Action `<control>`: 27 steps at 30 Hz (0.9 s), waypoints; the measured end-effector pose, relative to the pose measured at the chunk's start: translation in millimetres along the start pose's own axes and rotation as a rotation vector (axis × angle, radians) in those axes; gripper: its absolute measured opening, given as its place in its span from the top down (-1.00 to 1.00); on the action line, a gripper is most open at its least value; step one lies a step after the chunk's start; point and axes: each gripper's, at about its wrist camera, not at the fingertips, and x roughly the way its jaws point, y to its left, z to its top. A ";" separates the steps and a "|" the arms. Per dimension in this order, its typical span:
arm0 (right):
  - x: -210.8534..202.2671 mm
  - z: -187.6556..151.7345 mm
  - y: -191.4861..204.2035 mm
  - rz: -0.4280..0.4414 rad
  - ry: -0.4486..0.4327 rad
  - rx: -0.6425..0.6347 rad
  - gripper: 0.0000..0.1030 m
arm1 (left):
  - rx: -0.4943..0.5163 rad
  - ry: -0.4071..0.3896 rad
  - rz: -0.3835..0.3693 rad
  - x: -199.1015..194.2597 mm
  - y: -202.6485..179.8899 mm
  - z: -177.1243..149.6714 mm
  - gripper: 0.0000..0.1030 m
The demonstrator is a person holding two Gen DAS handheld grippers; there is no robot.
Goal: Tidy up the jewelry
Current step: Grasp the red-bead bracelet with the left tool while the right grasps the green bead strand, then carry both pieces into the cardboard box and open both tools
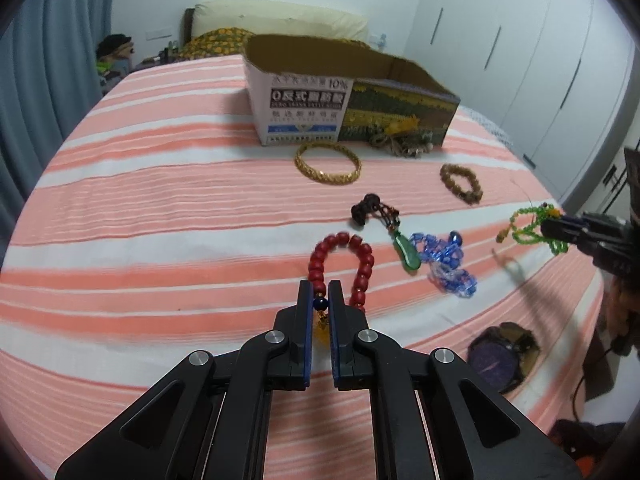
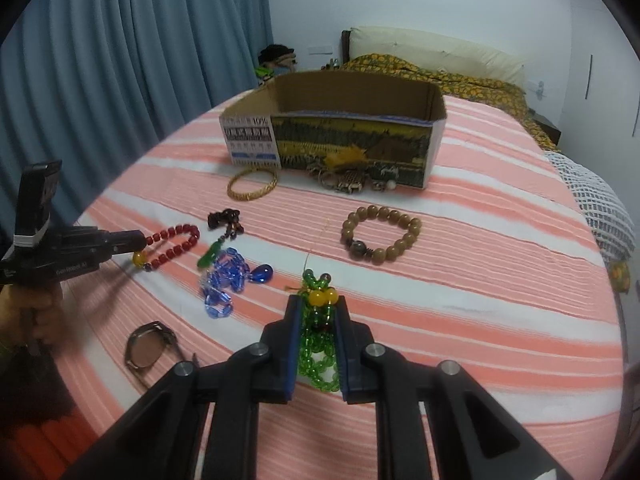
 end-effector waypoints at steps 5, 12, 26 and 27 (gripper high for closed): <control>-11.7 -3.4 -3.9 0.006 -0.019 0.033 0.70 | -0.018 -0.037 -0.008 -21.4 1.8 6.0 0.90; -25.9 -6.9 -6.2 0.013 -0.040 0.055 0.70 | -0.032 -0.061 -0.023 -42.4 -1.4 19.7 0.90; -41.3 26.0 -0.4 0.042 -0.067 0.022 0.70 | -0.024 -0.117 -0.065 -82.6 -5.3 76.9 0.91; -41.2 28.1 0.4 0.044 -0.068 0.016 0.70 | -0.020 -0.120 -0.067 -83.6 -5.0 79.7 0.91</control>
